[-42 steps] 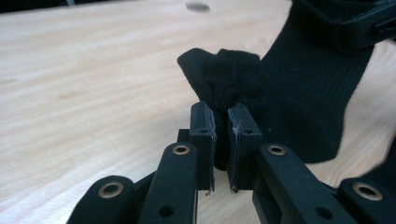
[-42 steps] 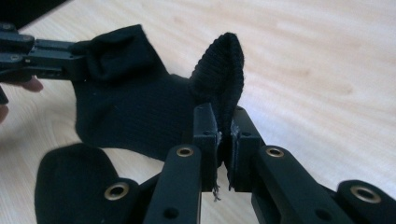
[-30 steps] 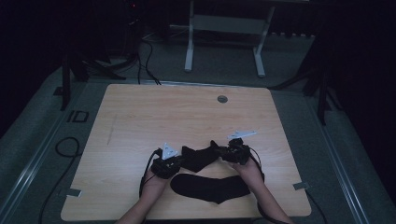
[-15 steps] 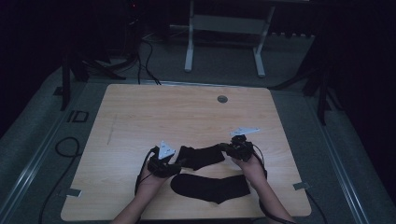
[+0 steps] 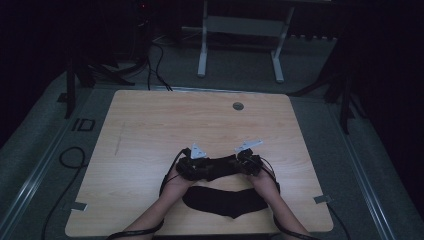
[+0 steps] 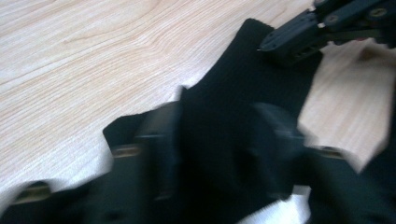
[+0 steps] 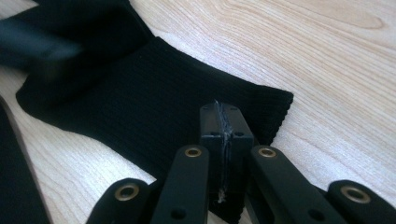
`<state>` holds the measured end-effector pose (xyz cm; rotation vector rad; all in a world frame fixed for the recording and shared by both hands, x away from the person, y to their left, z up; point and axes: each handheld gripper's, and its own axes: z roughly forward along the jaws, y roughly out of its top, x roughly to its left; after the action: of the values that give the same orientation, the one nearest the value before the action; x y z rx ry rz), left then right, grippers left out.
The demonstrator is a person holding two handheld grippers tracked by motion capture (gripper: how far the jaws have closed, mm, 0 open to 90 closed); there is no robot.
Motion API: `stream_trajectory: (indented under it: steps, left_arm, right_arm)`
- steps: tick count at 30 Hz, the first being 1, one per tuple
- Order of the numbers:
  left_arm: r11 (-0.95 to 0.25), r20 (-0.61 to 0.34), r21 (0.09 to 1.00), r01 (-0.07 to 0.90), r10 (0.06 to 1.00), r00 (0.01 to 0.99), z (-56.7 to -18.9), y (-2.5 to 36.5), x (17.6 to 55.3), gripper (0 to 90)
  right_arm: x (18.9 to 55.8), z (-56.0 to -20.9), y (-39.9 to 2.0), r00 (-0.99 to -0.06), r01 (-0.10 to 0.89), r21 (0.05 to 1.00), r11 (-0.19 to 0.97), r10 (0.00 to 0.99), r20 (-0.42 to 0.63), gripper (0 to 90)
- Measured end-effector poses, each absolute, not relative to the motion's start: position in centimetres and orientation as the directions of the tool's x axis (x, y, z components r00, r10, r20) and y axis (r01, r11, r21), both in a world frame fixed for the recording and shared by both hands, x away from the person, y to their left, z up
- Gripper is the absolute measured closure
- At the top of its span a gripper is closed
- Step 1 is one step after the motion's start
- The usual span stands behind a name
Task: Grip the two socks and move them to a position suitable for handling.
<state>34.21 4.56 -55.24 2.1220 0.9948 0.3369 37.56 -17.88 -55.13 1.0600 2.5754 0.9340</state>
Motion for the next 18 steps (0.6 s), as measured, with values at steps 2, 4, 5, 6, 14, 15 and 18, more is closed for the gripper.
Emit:
stream_trajectory:
  steps: [2, 4, 5, 6, 14, 15, 18]
  left_arm:
    - [-0.408, -0.065, 0.735, 0.542, 0.753, 0.655, -55.3, 4.7, 34.3, 81.4]
    - [-0.382, -0.080, 0.756, 0.531, 0.752, 0.655, -55.1, 4.9, 34.2, 86.1]
    - [-0.365, -0.078, 0.772, 0.521, 0.758, 0.648, -54.8, 5.1, 34.0, 86.4]
    - [-0.347, -0.084, 0.787, 0.510, 0.759, 0.646, -54.5, 5.4, 33.8, 86.6]
    - [-0.226, -0.133, 0.838, 0.496, 0.797, 0.589, -52.8, 8.2, 32.6, 86.4]
    - [-0.208, -0.150, 0.833, 0.513, 0.807, 0.571, -53.0, 9.0, 32.5, 86.4]
    - [-0.193, -0.165, 0.824, 0.533, 0.818, 0.551, -53.5, 9.9, 32.4, 86.1]
  right_arm:
    - [37.5, -55.1, -17.8, -0.722, 0.559, 0.625, 0.545, 0.691, 0.044, 88.6]
    - [37.5, -55.1, -17.8, -0.721, 0.557, 0.624, 0.548, 0.692, 0.036, 88.6]
    - [37.5, -55.1, -17.9, -0.720, 0.557, 0.623, 0.549, 0.693, 0.034, 88.6]
    - [37.5, -55.1, -17.9, -0.719, 0.557, 0.623, 0.550, 0.694, 0.030, 88.6]
    - [37.7, -55.0, -19.2, -0.697, 0.574, 0.620, 0.535, 0.717, 0.026, 88.6]
    - [37.7, -55.0, -19.5, -0.694, 0.576, 0.620, 0.532, 0.720, 0.027, 88.6]
    - [37.9, -55.0, -20.6, -0.674, 0.594, 0.617, 0.516, 0.738, 0.033, 88.6]
